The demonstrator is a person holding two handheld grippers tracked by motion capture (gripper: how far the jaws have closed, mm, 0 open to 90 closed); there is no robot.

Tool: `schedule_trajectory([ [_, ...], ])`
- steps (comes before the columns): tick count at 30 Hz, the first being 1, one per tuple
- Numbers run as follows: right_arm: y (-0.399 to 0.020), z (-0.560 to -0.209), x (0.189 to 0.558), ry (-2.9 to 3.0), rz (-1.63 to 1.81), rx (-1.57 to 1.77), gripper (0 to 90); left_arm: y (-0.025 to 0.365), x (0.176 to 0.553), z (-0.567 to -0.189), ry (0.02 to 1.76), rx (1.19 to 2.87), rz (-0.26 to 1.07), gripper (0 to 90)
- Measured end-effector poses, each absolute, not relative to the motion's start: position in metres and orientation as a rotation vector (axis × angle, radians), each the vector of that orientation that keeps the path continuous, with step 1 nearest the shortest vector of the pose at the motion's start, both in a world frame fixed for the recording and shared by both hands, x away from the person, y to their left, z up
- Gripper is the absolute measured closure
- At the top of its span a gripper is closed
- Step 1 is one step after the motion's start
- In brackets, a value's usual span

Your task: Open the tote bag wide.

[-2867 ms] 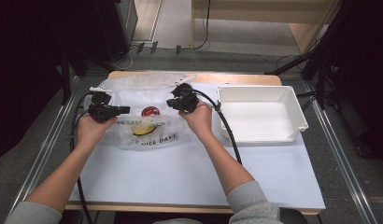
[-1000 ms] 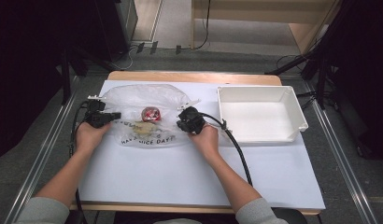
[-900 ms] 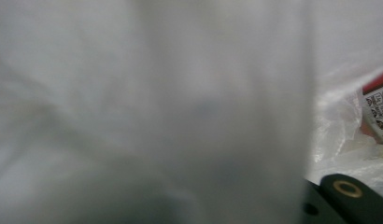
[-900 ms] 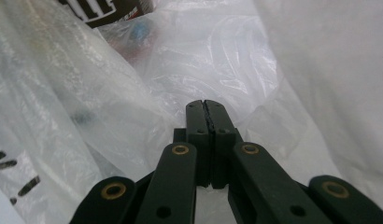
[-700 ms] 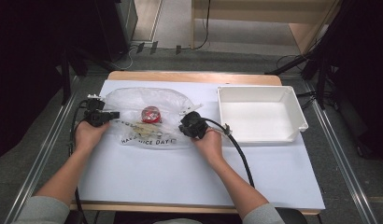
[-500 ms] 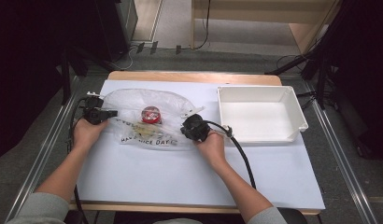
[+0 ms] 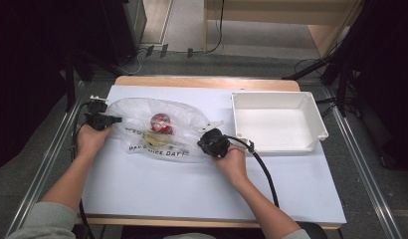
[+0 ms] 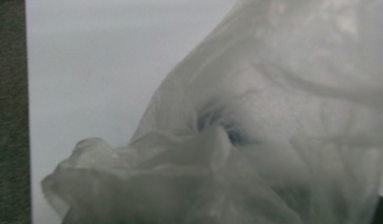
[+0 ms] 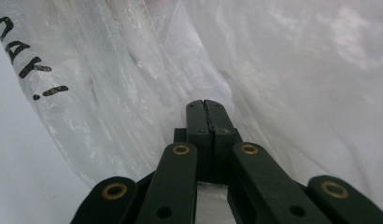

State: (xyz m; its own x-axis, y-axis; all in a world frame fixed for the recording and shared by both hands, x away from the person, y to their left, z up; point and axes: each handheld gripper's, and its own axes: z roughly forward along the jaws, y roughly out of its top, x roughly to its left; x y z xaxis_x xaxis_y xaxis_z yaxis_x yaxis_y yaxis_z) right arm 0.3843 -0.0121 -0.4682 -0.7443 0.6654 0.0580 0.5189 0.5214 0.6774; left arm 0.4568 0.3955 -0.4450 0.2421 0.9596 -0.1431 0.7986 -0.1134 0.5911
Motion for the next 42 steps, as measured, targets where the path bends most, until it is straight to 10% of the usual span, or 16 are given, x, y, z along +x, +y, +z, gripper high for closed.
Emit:
schedule_trajectory([
  [42,-0.031,-0.450,0.371,2.547,1.072,0.943,90.0,0.394,0.451,-0.423,1.540,1.932,0.378,90.0],
])
